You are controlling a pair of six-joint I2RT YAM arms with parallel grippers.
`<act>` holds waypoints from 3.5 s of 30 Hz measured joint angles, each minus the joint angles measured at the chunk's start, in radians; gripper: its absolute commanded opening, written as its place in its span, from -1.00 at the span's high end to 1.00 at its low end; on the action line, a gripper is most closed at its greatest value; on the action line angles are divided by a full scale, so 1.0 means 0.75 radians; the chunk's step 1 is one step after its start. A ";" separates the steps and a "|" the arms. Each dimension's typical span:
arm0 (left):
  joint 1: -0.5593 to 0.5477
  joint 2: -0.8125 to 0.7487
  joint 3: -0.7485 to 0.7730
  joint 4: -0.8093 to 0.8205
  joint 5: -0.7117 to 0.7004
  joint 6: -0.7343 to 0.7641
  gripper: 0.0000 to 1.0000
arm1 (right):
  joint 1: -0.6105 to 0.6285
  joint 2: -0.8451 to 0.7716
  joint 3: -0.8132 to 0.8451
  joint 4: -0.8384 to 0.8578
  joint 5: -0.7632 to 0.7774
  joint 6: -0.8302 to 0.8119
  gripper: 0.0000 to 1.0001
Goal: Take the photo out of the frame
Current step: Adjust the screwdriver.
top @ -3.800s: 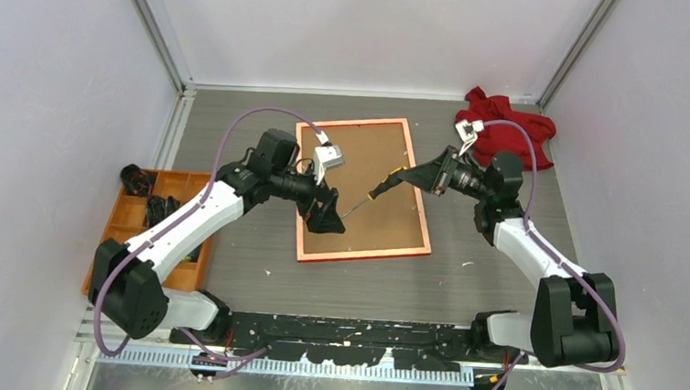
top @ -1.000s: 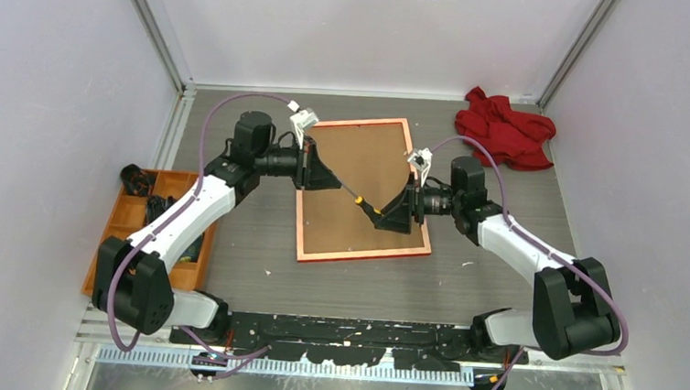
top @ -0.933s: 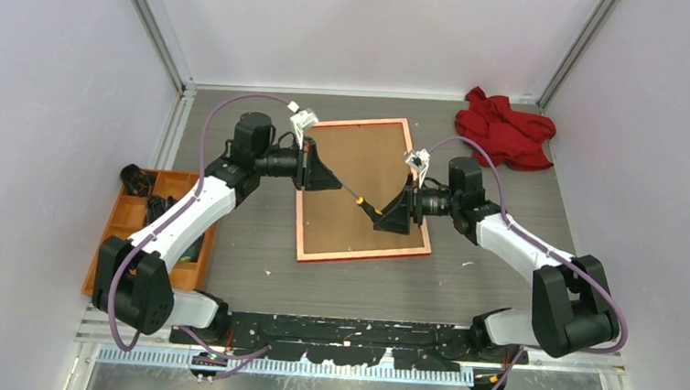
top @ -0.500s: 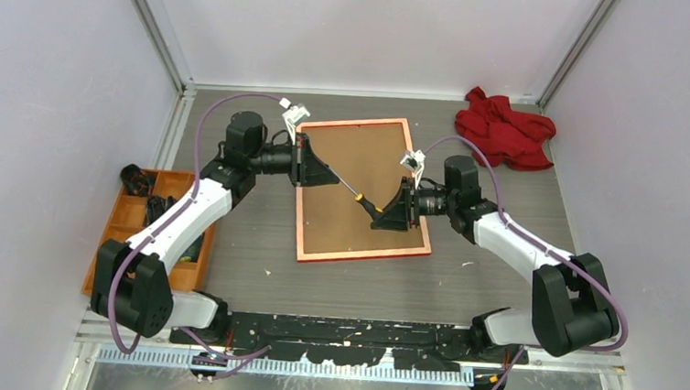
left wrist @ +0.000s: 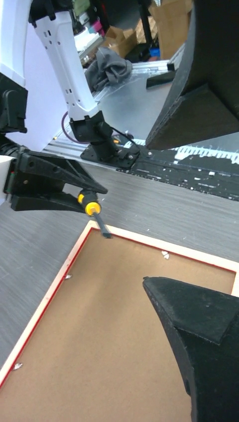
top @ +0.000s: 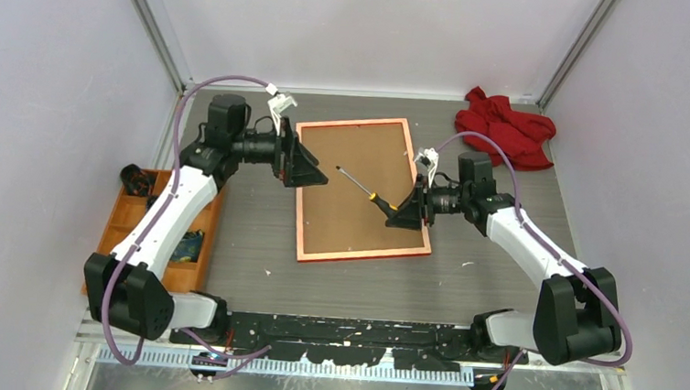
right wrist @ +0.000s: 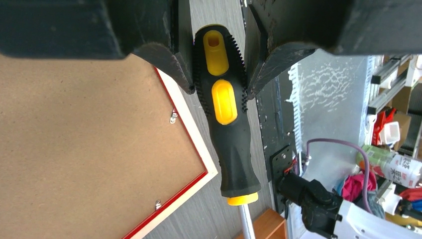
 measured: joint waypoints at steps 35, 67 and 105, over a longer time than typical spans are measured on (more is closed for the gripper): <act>-0.388 0.401 0.491 -0.867 -0.109 0.758 0.20 | 0.048 -0.008 0.063 -0.402 -0.073 -0.351 0.99; -0.293 0.155 -0.023 0.120 -0.126 0.017 0.99 | -0.146 -0.014 0.040 0.418 -0.060 0.582 -0.92; -0.296 0.163 -0.263 1.019 -0.150 -0.634 1.00 | -0.102 -0.063 -0.171 1.388 0.105 1.406 -0.42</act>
